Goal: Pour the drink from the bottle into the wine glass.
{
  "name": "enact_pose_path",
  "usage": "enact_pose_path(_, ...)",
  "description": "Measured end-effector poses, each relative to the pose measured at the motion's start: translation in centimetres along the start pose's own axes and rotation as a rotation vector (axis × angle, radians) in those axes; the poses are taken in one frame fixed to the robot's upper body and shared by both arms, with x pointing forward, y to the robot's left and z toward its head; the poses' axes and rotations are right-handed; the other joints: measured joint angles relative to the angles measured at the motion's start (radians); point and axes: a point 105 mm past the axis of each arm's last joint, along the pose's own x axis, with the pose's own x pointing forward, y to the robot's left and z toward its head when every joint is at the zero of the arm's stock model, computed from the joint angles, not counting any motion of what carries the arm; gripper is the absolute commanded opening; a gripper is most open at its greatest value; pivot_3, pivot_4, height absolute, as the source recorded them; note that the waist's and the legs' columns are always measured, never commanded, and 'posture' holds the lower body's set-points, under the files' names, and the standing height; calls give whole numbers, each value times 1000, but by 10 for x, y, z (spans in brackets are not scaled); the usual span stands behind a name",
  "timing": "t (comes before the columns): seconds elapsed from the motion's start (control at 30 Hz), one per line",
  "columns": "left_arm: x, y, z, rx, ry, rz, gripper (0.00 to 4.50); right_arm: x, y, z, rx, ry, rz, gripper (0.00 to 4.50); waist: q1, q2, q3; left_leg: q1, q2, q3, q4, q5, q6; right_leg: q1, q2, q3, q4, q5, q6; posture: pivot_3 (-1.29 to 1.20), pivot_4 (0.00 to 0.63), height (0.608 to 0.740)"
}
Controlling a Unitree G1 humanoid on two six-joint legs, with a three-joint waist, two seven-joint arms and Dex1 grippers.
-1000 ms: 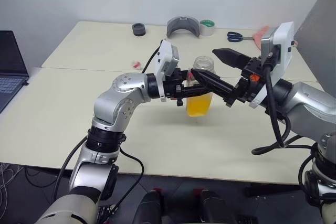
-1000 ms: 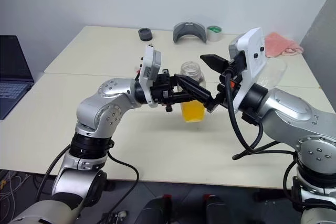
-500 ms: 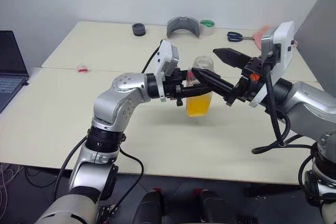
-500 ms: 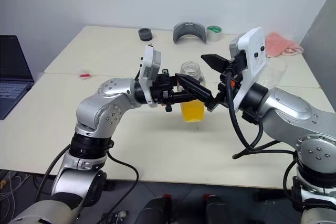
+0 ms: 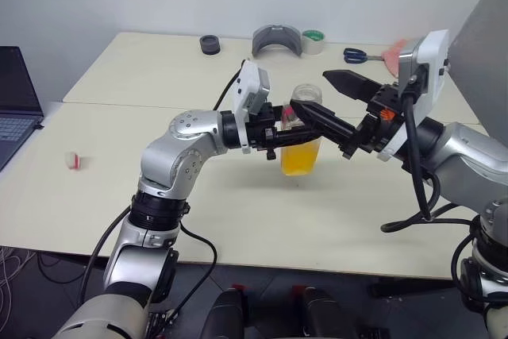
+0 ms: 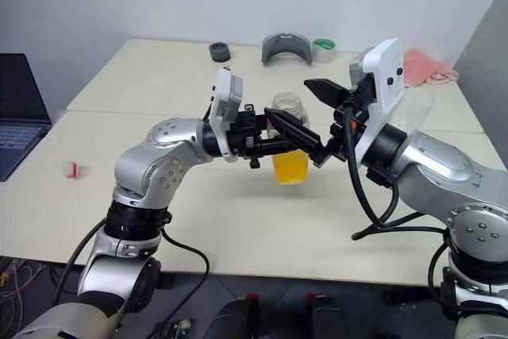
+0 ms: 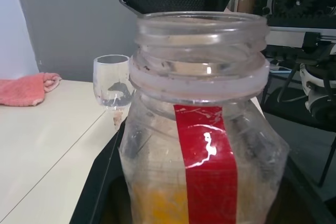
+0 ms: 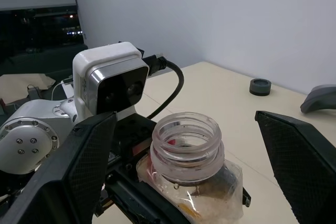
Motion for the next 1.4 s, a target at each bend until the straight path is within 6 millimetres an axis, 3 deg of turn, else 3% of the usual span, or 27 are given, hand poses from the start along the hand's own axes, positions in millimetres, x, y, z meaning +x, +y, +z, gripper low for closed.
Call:
enact_pose_path(0.93,-11,9,-5,-3,23,83,1923,0,1,0,-6,7,17,4483,0,0,0,0,0,0,0,0,0,0,0,0,0,0,0,0,150,740)
enact_pose_path(1.2,-26,34,-6,53,48,258,1923,-3,1,-1,-31,26,36,4483,1,0,0,0,0,0,0,0,0,0,0,0,0,0,0,0,150,740)
enact_pose_path(1.4,-49,71,-6,97,74,522,1923,-6,1,-2,-44,34,67,4483,0,0,0,0,0,0,0,0,0,0,0,0,0,0,0,0,150,740)
